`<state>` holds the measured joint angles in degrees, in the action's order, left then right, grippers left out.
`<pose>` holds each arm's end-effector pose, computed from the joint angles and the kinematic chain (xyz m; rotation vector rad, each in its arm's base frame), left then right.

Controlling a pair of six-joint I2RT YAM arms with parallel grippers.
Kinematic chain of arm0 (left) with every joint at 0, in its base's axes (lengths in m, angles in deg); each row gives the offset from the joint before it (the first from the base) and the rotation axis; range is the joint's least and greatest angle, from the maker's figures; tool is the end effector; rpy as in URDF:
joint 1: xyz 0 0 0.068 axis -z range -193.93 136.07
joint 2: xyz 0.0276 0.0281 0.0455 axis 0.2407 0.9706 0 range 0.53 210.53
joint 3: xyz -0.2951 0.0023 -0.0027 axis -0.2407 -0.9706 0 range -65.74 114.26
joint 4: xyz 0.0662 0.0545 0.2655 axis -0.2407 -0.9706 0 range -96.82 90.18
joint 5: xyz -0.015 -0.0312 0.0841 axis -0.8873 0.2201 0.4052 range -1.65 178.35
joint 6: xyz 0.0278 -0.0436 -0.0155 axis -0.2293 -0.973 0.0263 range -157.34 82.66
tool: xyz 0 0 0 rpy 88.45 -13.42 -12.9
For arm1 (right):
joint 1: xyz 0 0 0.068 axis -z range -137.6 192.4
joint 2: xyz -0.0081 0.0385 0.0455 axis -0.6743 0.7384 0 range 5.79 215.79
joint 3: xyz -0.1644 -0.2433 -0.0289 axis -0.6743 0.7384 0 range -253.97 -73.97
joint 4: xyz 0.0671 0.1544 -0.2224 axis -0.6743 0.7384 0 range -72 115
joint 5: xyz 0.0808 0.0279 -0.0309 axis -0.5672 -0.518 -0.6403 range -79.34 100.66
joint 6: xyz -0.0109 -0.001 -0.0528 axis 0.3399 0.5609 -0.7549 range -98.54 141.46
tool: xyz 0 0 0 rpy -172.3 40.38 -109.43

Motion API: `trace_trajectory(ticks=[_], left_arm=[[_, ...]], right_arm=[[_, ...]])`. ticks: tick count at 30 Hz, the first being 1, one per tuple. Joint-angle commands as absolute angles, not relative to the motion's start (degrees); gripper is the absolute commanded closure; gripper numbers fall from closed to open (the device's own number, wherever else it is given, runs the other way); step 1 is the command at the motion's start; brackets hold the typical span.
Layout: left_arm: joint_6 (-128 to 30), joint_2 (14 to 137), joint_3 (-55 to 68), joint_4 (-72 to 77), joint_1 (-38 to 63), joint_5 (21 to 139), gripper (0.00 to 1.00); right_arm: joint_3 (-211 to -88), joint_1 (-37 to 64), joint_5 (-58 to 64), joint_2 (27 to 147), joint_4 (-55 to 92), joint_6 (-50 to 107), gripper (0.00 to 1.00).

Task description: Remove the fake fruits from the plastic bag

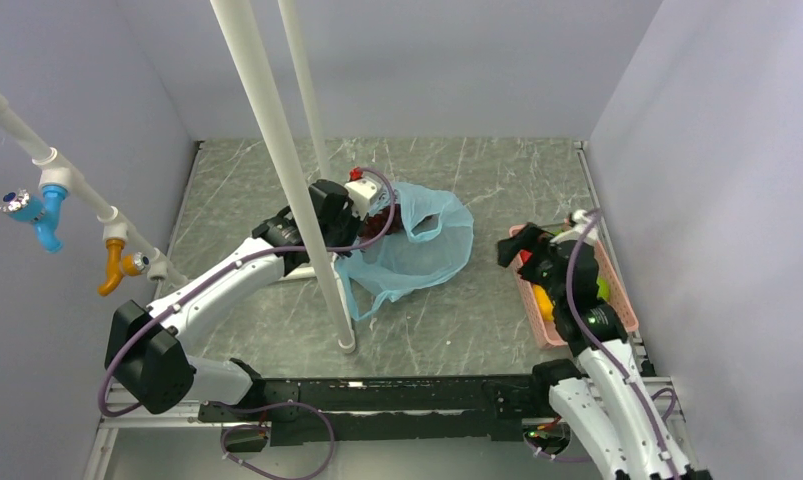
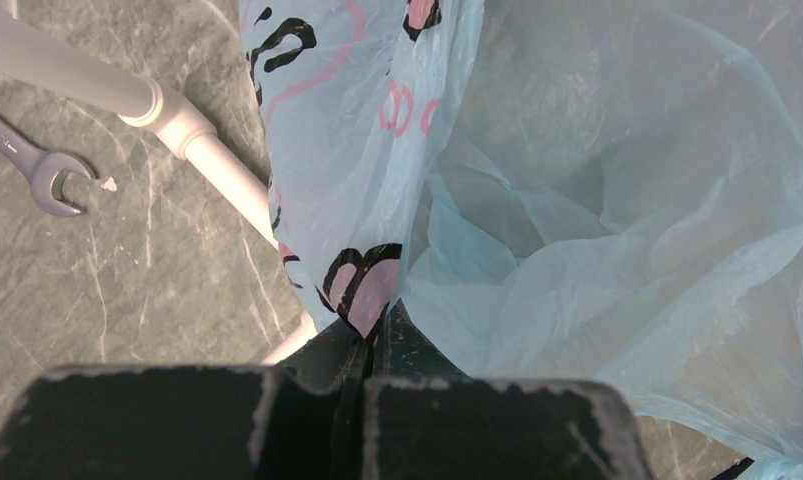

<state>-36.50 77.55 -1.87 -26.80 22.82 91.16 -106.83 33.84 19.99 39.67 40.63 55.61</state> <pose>0.2492 -0.1839 0.3210 0.7114 2.1716 -0.2742 0.1456 0.0161 0.2850 0.5440 1.9165 0.3223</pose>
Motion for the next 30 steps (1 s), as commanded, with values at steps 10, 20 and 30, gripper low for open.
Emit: trace_trajectory(ticks=[10, 20, 30], left_arm=[[-35.95, 70.15, -6.81, -17.13, 23.11, 87.99, 1.00], [-35.42, 71.93, -6.28, -17.93, 23.92, 88.19, 1.00], [-35.61, 76.25, -4.73, -19.29, 25.16, 87.74, 1.00]], right_arm=[[-112.35, 4.26, -4.54, 48.49, 24.80, 43.87, 0.08], [-122.16, -5.83, 18.38, 70.25, 19.15, 44.89, 0.16], [-125.99, -3.77, 29.77, 91.81, 4.56, 48.39, 0.20]])
